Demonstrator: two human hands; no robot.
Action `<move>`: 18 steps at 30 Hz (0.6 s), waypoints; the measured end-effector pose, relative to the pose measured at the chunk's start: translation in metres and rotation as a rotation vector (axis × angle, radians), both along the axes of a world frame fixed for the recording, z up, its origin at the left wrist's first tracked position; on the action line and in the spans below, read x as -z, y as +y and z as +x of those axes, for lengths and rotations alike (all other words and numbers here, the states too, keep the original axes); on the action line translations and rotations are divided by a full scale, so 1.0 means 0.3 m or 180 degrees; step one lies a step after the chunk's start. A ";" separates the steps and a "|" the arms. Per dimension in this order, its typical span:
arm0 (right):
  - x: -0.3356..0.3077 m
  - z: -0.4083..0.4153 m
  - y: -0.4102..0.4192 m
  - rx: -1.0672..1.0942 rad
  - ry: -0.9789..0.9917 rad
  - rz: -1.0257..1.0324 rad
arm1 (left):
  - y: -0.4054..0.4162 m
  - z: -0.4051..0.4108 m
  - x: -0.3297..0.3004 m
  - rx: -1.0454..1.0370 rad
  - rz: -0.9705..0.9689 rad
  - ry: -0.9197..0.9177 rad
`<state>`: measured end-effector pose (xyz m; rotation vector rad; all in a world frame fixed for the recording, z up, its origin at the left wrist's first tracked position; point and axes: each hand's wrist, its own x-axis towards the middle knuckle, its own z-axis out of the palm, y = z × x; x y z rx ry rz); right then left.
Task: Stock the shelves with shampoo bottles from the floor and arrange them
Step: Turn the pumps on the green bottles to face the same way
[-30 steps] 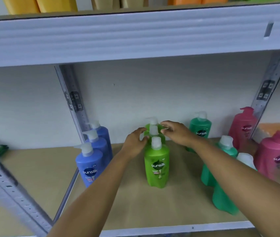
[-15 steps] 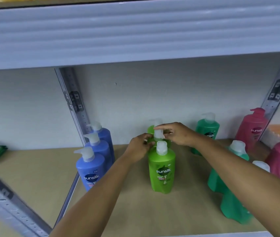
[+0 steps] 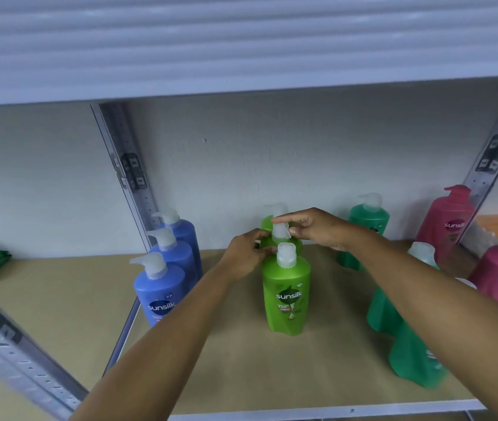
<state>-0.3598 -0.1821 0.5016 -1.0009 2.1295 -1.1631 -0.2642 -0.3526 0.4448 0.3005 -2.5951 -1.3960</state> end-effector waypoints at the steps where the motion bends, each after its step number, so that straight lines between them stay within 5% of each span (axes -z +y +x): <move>1: 0.001 -0.002 0.000 -0.0002 0.0012 -0.0007 | 0.000 0.000 0.000 0.0008 -0.0021 0.0019; 18: 0.051 0.009 -0.008 0.0387 0.0221 -0.0360 | -0.009 0.007 0.010 0.0005 0.0350 0.0136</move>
